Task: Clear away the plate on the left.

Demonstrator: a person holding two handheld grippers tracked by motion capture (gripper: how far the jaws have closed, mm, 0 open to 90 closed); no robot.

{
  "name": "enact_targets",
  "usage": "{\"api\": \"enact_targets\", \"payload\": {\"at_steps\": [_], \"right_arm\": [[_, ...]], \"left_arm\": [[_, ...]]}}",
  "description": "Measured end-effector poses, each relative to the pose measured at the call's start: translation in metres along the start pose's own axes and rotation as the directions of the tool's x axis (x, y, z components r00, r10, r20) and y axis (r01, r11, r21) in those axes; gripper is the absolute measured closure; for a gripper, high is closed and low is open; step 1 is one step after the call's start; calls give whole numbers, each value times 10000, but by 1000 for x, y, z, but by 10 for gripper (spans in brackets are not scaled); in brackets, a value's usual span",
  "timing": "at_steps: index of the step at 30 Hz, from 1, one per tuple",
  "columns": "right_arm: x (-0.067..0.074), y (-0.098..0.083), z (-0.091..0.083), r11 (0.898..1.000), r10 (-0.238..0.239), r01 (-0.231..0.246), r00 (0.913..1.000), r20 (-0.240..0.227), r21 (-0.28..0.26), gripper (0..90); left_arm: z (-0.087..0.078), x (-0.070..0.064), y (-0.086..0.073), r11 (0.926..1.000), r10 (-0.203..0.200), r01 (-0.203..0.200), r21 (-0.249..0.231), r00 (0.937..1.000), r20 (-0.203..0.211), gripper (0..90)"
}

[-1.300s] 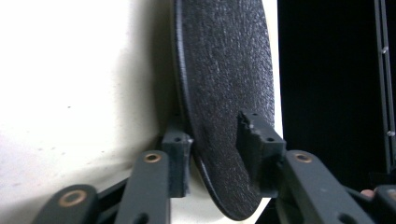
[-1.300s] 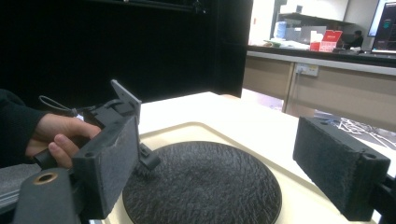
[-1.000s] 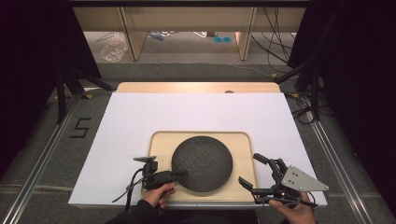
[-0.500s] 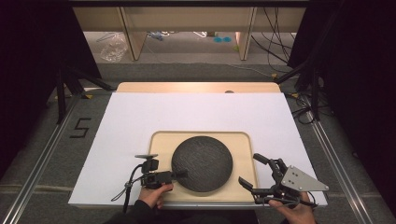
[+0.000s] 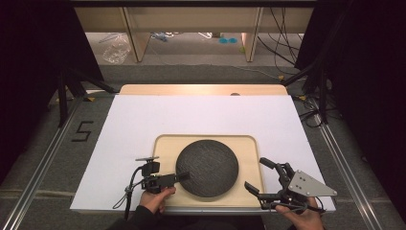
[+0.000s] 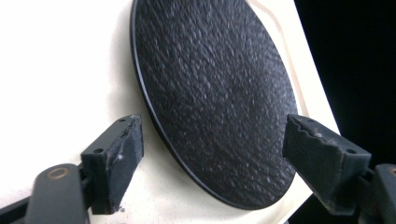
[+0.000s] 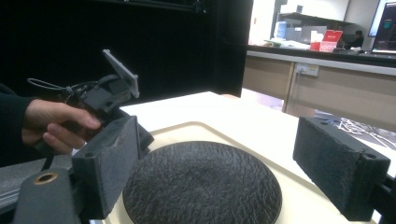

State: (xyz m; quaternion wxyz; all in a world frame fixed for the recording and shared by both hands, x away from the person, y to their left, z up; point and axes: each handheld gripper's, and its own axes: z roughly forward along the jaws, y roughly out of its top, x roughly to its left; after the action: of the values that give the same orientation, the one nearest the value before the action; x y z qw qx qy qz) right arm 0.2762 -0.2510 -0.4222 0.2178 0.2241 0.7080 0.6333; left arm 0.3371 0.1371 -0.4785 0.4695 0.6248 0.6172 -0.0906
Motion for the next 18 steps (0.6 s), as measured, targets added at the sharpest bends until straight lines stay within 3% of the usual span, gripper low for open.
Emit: {"api": "enact_targets", "payload": {"at_steps": [4, 5, 10, 14, 18], "right_arm": [[0, 0, 0, 10000, -8, 8, 10000, 25, 1, 159], [-1, 0, 0, 9997, -193, 194, 9998, 101, -116, 159], [0, 0, 0, 10000, -54, 54, 10000, -22, -9, 159], [0, 0, 0, 10000, -62, 62, 10000, -8, -45, 159], [0, 0, 0, 10000, -57, 57, 10000, -24, -17, 159]], "left_arm": [[-3, 1, 1, 9999, -59, 59, -92, 10000, 38, 189], [-3, 1, 1, 9999, -44, 44, -103, 10000, -54, 176], [-6, -1, 2, 9989, 168, -172, -429, 9998, -99, 155], [-12, -1, 5, 9950, 723, -724, -686, 9974, -51, 155], [-18, -6, 7, 9865, 1252, -1294, -1007, 9910, -463, 155]]}}
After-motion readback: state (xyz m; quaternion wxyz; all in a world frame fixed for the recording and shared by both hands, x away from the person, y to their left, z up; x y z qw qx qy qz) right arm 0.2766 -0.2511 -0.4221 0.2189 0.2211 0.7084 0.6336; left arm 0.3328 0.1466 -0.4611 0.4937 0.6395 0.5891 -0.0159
